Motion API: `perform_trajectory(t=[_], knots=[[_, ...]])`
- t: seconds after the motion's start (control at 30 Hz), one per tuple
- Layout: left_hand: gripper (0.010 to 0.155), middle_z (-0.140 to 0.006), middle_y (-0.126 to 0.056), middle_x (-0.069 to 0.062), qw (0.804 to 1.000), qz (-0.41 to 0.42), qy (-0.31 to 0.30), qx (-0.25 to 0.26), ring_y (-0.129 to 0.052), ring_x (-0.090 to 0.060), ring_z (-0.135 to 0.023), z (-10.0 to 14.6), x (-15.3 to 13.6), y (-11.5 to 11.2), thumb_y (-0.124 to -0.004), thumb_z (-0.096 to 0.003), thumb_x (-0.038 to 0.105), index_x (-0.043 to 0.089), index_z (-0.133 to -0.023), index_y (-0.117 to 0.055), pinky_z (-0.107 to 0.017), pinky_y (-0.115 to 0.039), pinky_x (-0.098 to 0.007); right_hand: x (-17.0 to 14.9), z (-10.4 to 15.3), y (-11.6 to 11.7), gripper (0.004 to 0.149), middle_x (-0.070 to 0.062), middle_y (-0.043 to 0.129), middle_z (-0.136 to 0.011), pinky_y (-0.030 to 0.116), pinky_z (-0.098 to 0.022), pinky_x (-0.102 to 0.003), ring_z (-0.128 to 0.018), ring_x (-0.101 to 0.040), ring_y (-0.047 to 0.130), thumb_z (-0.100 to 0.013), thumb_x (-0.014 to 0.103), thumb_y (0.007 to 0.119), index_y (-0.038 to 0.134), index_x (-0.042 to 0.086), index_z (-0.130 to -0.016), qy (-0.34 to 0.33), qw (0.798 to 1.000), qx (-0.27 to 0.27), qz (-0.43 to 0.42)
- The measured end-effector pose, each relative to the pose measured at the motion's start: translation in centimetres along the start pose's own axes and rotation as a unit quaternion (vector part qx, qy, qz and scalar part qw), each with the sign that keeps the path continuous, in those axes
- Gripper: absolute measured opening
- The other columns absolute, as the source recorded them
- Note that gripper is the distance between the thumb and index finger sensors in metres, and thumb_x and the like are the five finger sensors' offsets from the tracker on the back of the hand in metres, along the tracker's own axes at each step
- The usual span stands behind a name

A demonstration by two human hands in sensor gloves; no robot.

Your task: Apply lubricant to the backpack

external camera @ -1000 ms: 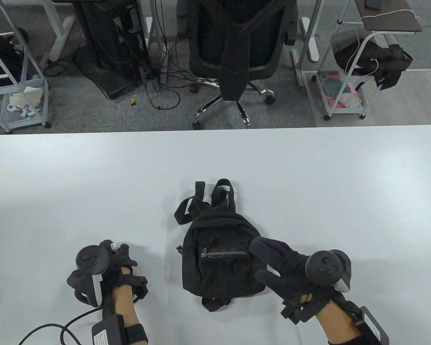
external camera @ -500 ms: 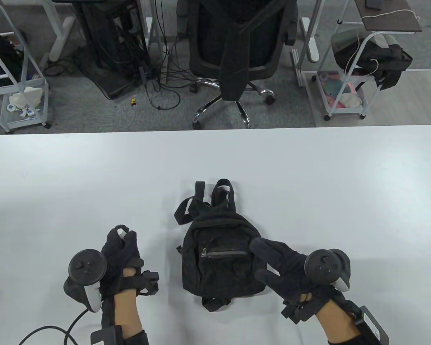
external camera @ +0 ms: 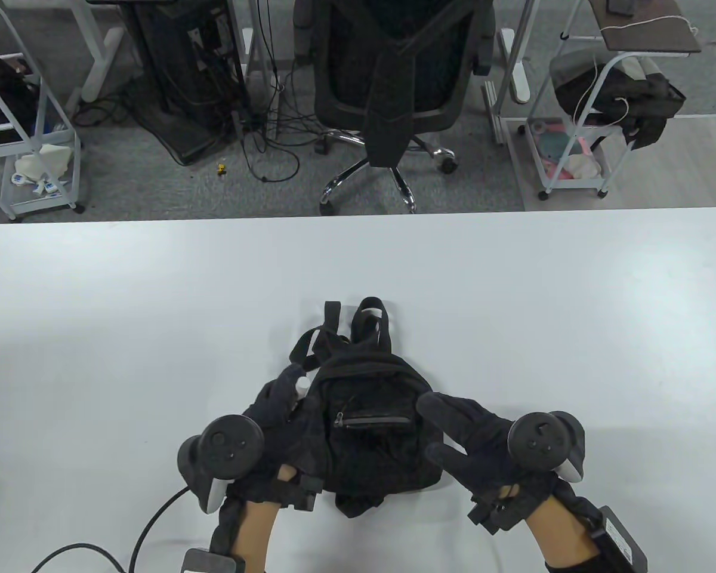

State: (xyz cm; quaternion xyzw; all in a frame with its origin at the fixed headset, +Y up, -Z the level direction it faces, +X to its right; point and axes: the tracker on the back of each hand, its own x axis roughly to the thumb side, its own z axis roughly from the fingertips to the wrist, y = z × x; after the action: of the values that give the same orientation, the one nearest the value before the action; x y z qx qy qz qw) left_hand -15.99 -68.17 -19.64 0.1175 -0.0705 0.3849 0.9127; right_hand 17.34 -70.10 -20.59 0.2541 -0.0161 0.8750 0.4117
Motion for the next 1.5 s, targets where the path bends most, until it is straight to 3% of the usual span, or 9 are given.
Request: perform_trajectory(t=[0.2, 0.33, 0.5, 0.67, 0.83, 1.03, 1.5], knots=[[0.057, -0.085, -0.092, -0.016, 0.994, -0.033, -0.089, -0.058, -0.109, -0.031, -0.053, 1.3, 2.1, -4.7, -0.095, -0.0412, 0.031, 0.009, -0.093, -0.085, -0.053, -0.091, -0.054, 0.5, 0.0, 1.1, 0.067, 0.002, 0.075, -0.101, 0.068, -0.066, -0.057, -0.091, -0.028, 0.086, -0.042, 0.063, 0.078, 0.064, 0.035, -0.101, 0.013, 1.0, -0.014, 0.025], [0.056, -0.081, -0.095, -0.013, 0.979, -0.099, -0.171, -0.058, -0.111, -0.028, -0.05, 2.4, 3.7, -6.2, -0.097, -0.0396, 0.034, 0.011, -0.09, -0.089, -0.051, -0.094, -0.052, 1.1, 0.1, 2.0, 0.07, 0.001, 0.082, -0.096, 0.075, -0.061, -0.053, -0.083, -0.026, 0.093, -0.04, 0.068, 0.077, 0.066, 0.034, -0.1, 0.03, 0.998, -0.03, 0.048], [0.055, -0.08, -0.095, -0.014, 0.97, -0.108, -0.211, -0.061, -0.111, -0.027, -0.048, 3.4, 4.8, -7.0, -0.097, -0.0395, 0.034, 0.01, -0.089, -0.09, -0.05, -0.094, -0.052, 1.3, 0.3, 2.7, 0.067, 0.0, 0.087, -0.089, 0.079, -0.057, -0.05, -0.069, -0.023, 0.1, -0.039, 0.07, 0.077, 0.075, 0.032, -0.095, 0.047, 0.996, -0.045, 0.065], [0.055, -0.077, -0.097, -0.013, 0.967, -0.124, -0.217, -0.059, -0.112, -0.027, -0.045, 3.8, 5.1, -7.3, -0.098, -0.0385, 0.035, 0.01, -0.087, -0.092, -0.049, -0.095, -0.051, 1.8, 0.3, 3.2, 0.054, 0.002, 0.095, -0.078, 0.08, -0.055, -0.049, -0.057, -0.02, 0.104, -0.041, 0.066, 0.079, 0.087, 0.032, -0.082, 0.038, 0.996, -0.041, 0.076], [0.054, -0.074, -0.099, -0.011, 0.951, -0.174, -0.251, -0.046, -0.113, -0.024, -0.044, 4.3, 5.5, -7.5, -0.099, -0.0367, 0.038, 0.012, -0.084, -0.094, -0.048, -0.096, -0.049, 1.7, 0.2, 3.8, 0.053, 0.001, 0.099, -0.068, 0.083, -0.052, -0.048, -0.045, -0.017, 0.106, -0.04, 0.066, 0.08, 0.09, 0.03, -0.077, 0.049, 0.995, -0.027, 0.078], [0.053, -0.074, -0.098, -0.01, 0.95, -0.171, -0.253, -0.069, -0.111, -0.026, -0.045, 4.2, 5.7, -7.5, -0.097, -0.0375, 0.039, 0.014, -0.083, -0.094, -0.051, -0.092, -0.052, 2.0, 0.1, 3.6, 0.051, -0.001, 0.104, -0.055, 0.086, -0.047, -0.044, -0.032, -0.014, 0.108, -0.038, 0.063, 0.082, 0.096, 0.026, -0.07, 0.038, 0.995, -0.029, 0.09], [0.051, -0.072, -0.1, -0.011, 0.962, -0.138, -0.226, -0.067, -0.114, -0.029, -0.047, 4.3, 6.2, -6.7, -0.093, -0.0389, 0.039, 0.012, -0.083, -0.095, -0.053, -0.091, -0.055, 2.3, 0.3, 1.9, 0.047, 0.002, 0.104, -0.058, 0.085, -0.053, -0.043, -0.036, -0.013, 0.109, -0.037, 0.061, 0.085, 0.098, 0.03, -0.07, 0.001, 0.995, -0.048, 0.091]])
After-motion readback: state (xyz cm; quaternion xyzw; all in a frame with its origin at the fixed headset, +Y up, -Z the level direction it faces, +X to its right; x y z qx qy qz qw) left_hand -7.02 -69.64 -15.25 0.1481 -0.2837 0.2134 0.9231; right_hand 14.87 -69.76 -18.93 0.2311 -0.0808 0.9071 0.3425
